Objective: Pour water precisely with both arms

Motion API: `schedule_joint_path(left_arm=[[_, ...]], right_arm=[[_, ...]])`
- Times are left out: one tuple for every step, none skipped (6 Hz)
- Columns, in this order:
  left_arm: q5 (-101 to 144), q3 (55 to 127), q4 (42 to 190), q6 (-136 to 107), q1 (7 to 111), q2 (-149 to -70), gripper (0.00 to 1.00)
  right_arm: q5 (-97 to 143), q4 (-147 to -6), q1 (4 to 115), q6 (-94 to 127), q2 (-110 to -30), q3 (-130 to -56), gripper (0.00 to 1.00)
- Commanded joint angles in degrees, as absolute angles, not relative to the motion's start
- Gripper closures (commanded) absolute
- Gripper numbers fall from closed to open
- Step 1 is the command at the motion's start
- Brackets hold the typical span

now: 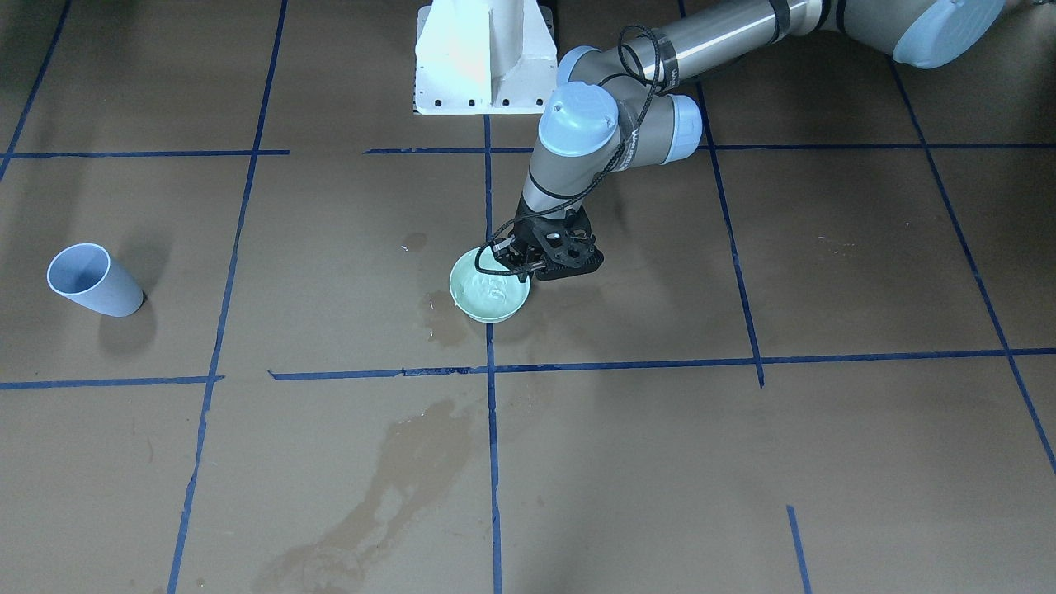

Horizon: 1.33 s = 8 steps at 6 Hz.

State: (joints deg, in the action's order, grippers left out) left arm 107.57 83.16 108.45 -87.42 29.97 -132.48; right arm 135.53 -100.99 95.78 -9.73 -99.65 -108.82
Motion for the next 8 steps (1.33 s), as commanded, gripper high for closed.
schedule_joint_path(left_arm=[[107.6, 83.6, 108.4, -87.2, 30.1, -132.5, 0.98], [107.7, 83.9, 108.3, -87.2, 30.6, -132.4, 1.00], [108.1, 84.5, 108.3, -86.9, 32.0, -132.1, 1.00], [110.6, 86.2, 108.0, -85.2, 34.3, -130.9, 1.00], [116.0, 89.4, 108.2, -82.1, 37.6, -127.0, 1.00], [119.3, 93.2, 108.1, -78.1, 41.6, -123.0, 1.00], [122.5, 94.3, 108.4, -73.2, 45.3, -120.0, 1.00], [125.0, 94.4, 108.5, -66.8, 49.1, -116.8, 1.00]], right_arm=[[135.5, -101.0, 95.8, -9.8, -99.8, -108.8, 0.00], [135.5, -101.0, 95.8, -9.8, -99.8, -108.8, 0.00], [135.5, -101.0, 95.8, -9.5, -99.8, -108.8, 0.00], [135.4, -100.9, 95.7, -9.8, -99.8, -108.8, 0.00], [135.4, -100.8, 95.7, -9.5, -99.8, -108.9, 0.00], [135.4, -100.9, 95.7, -9.6, -99.8, -108.8, 0.00], [135.4, -100.9, 95.7, -9.6, -99.8, -108.8, 0.00], [135.3, -100.9, 95.7, -9.5, -99.8, -108.8, 0.00]])
